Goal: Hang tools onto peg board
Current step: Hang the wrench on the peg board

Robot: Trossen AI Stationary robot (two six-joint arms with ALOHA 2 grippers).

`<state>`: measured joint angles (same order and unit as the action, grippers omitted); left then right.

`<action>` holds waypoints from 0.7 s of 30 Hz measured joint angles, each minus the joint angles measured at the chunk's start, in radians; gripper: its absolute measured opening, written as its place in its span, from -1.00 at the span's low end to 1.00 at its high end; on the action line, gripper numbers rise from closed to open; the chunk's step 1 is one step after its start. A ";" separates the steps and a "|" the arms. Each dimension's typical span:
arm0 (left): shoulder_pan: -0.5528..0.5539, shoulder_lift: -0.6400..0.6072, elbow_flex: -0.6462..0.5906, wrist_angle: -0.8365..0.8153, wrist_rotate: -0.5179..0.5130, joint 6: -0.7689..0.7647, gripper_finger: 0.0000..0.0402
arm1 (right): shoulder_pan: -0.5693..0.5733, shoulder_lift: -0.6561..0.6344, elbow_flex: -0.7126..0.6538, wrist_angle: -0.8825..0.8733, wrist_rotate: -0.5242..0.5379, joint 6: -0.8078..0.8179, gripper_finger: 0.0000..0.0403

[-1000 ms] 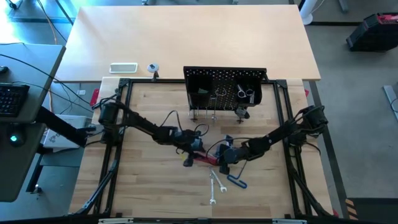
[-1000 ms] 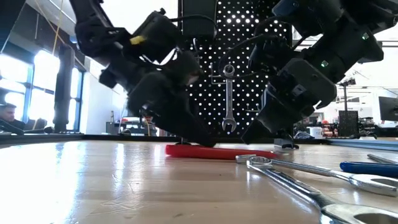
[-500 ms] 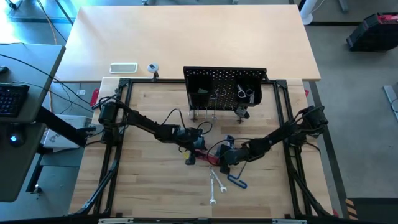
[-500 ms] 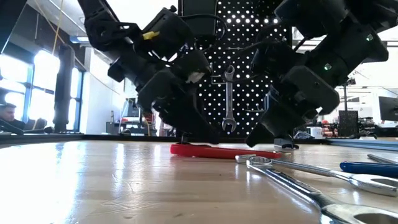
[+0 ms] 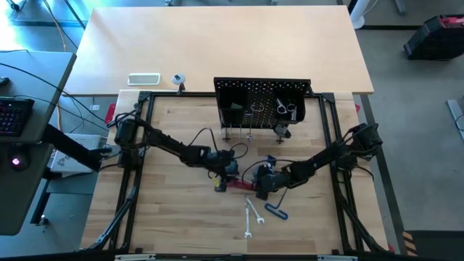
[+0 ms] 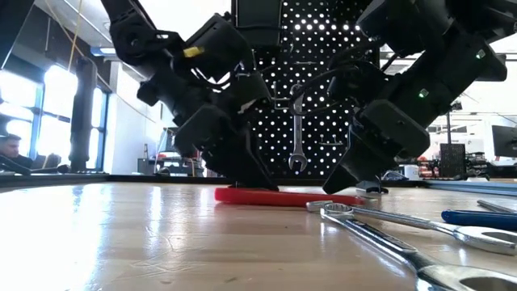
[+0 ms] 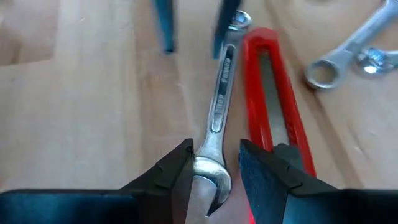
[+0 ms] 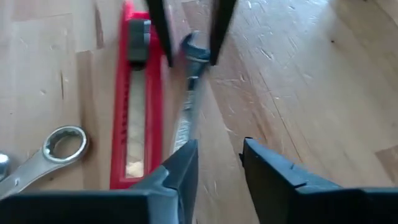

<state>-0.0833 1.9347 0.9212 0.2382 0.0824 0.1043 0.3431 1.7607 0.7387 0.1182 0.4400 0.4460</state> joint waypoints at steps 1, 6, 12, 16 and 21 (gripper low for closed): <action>-0.011 0.000 0.000 -0.004 -0.005 0.006 -0.39 | 0.000 0.000 0.000 0.001 0.005 0.000 -0.35; -0.056 0.000 0.000 -0.007 -0.008 0.013 -0.33 | -0.002 0.000 0.000 0.002 0.004 0.002 -0.32; -0.071 -0.015 -0.002 -0.008 -0.035 0.010 -0.22 | -0.002 0.000 0.000 0.015 -0.049 0.002 -0.32; -0.055 -0.043 -0.003 -0.007 -0.066 0.005 -0.17 | -0.002 0.000 0.000 0.036 -0.105 0.001 -0.32; -0.026 -0.062 -0.002 -0.008 -0.067 0.008 -0.15 | 0.007 0.000 0.000 0.037 -0.120 0.000 -0.32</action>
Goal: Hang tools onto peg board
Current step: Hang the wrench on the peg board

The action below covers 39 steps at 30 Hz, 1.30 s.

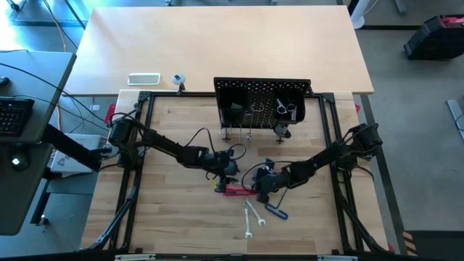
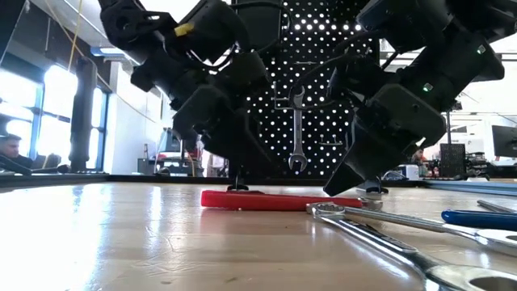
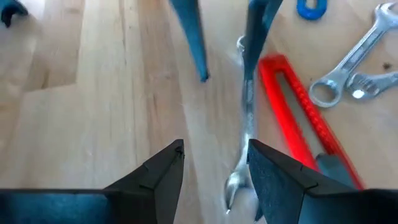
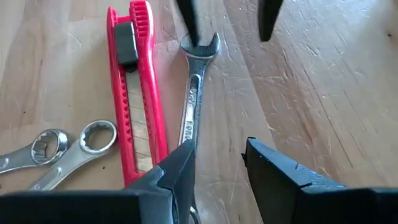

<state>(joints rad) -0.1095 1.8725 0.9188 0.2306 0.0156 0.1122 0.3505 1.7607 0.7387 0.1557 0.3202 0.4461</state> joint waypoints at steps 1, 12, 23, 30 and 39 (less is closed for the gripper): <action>0.006 0.001 0.000 -0.003 0.004 0.003 -0.15 | 0.002 0.000 0.000 0.000 0.000 0.000 -0.32; 0.031 0.028 0.000 -0.001 0.134 0.004 -0.15 | 0.002 0.009 0.000 0.004 -0.017 0.001 -0.32; 0.031 0.028 0.000 -0.008 0.136 0.004 -0.15 | -0.010 0.044 0.002 0.011 0.118 0.024 -0.33; 0.044 0.028 0.000 -0.038 0.073 0.005 -0.15 | -0.010 0.045 0.000 0.050 0.098 -0.002 -0.34; 0.055 0.028 0.000 -0.034 0.109 0.015 -0.15 | -0.008 0.001 -0.002 0.042 0.095 -0.027 -0.34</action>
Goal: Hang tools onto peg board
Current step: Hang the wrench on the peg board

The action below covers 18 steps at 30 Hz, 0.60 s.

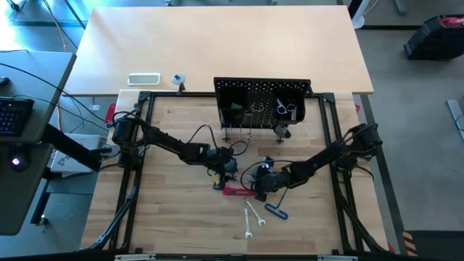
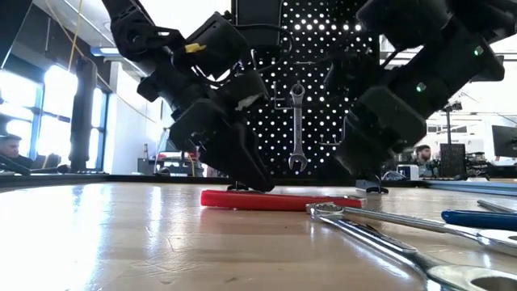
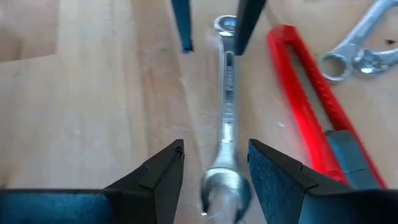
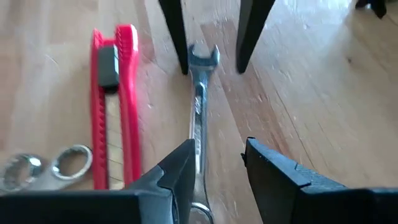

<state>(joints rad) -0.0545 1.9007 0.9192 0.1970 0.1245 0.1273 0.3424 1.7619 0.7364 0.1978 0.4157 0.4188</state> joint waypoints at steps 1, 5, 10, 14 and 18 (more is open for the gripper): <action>0.002 0.000 0.000 0.000 0.010 0.000 -0.15 | 0.000 -0.002 0.000 0.006 0.000 -0.001 -0.34; 0.003 0.000 0.000 0.000 0.021 0.001 -0.15 | 0.000 -0.002 0.000 0.012 -0.023 -0.001 -0.34; 0.005 0.007 0.002 0.012 0.020 0.001 -0.15 | 0.000 0.001 0.000 -0.015 -0.069 0.019 -0.34; 0.016 0.027 0.002 0.020 0.021 -0.002 -0.15 | 0.000 0.009 0.001 -0.015 -0.109 0.028 -0.34; 0.016 0.038 0.002 0.035 0.021 -0.009 -0.15 | -0.002 0.039 0.001 -0.019 -0.107 0.048 -0.34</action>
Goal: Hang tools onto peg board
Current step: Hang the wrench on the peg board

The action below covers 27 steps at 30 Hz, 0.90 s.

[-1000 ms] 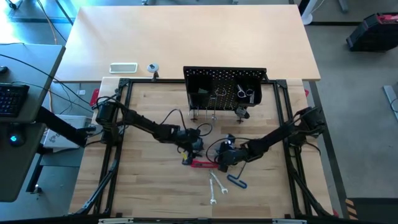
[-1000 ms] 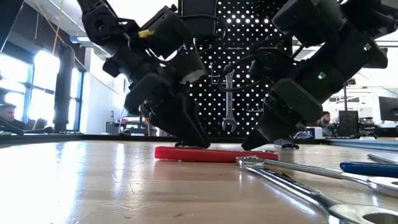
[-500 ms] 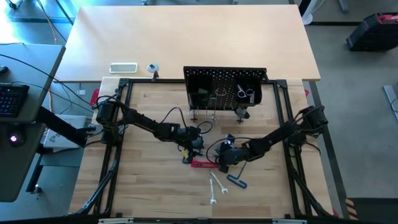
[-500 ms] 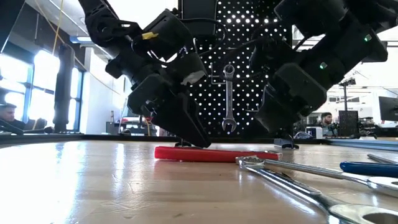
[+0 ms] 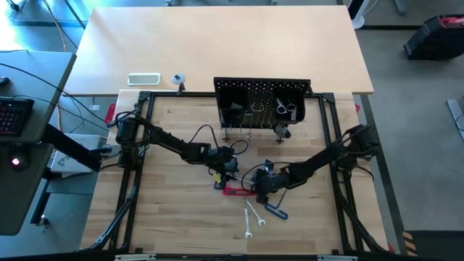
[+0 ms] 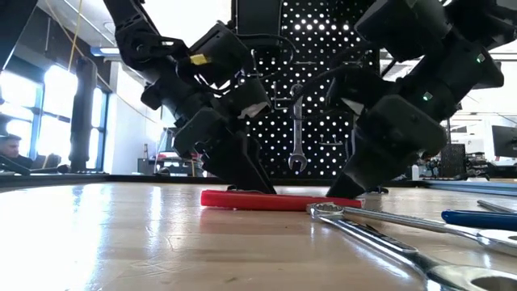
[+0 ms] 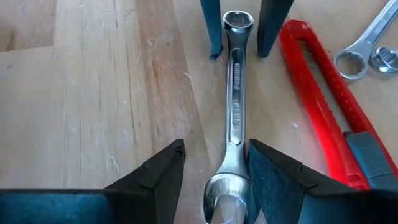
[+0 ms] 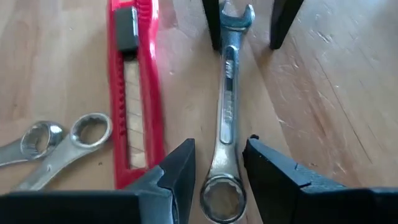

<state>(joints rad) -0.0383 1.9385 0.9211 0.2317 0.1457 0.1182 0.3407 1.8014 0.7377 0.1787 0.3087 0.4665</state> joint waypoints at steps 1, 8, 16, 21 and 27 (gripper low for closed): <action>0.000 0.000 0.000 0.000 0.001 -0.001 -0.15 | -0.002 0.009 0.002 0.005 0.001 0.006 -0.34; 0.000 0.000 0.000 -0.001 0.001 0.006 -0.15 | -0.001 0.039 0.004 0.015 0.038 0.007 -0.71; 0.000 0.000 0.000 -0.002 0.023 0.022 -0.15 | 0.007 0.042 0.004 0.077 0.103 -0.062 -0.94; 0.005 0.000 0.000 -0.002 0.012 0.018 -0.15 | 0.009 0.042 0.018 0.070 0.102 -0.088 -0.98; 0.012 0.000 0.000 -0.012 0.002 0.045 -0.32 | 0.008 0.044 0.055 0.020 0.090 -0.126 -0.99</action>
<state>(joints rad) -0.0265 1.9388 0.9211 0.2200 0.1477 0.1632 0.3491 1.8450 0.7925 0.1982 0.3991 0.3402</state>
